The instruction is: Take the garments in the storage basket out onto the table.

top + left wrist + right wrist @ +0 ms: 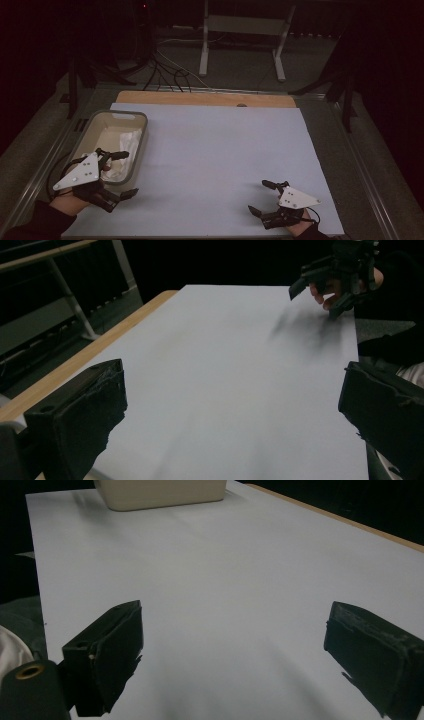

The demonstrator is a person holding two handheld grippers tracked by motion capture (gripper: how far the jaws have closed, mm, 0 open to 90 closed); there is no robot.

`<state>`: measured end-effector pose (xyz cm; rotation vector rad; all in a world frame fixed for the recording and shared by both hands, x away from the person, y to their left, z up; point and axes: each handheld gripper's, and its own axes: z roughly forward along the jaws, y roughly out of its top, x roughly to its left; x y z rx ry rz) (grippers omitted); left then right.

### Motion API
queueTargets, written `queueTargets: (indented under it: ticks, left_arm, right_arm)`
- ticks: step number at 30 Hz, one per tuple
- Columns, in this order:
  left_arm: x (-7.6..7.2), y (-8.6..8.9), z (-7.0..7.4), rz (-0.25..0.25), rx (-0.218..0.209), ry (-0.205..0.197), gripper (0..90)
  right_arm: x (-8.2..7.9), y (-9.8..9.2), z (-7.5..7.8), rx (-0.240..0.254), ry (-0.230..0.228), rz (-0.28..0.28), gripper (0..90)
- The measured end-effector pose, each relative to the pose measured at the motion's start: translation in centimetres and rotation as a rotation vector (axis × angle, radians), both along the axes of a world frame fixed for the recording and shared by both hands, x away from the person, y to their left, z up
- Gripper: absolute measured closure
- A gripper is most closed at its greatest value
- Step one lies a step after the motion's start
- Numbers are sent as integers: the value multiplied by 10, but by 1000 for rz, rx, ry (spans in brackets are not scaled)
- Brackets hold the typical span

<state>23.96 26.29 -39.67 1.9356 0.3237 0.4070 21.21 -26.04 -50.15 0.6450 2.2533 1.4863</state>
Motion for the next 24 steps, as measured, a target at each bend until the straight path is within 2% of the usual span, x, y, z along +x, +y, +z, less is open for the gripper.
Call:
queueTargets:
  ticks: [4,9,14,19,24]
  left_arm:
    - [8,11,8,7,24,16,0]
    - [14,20,15,25,42,13,0]
    - [23,30,19,43,101,28,0]
    - [34,42,22,90,145,37,0]
    - [44,47,20,107,203,62,0]
  right_arm:
    - [0,0,0,-2,-1,5,92]
    - [0,1,-1,-7,-6,13,92]
    - [-1,2,-1,-6,4,13,92]
    - [0,2,-2,-9,2,16,92]
    - [0,3,-2,-8,0,20,92]
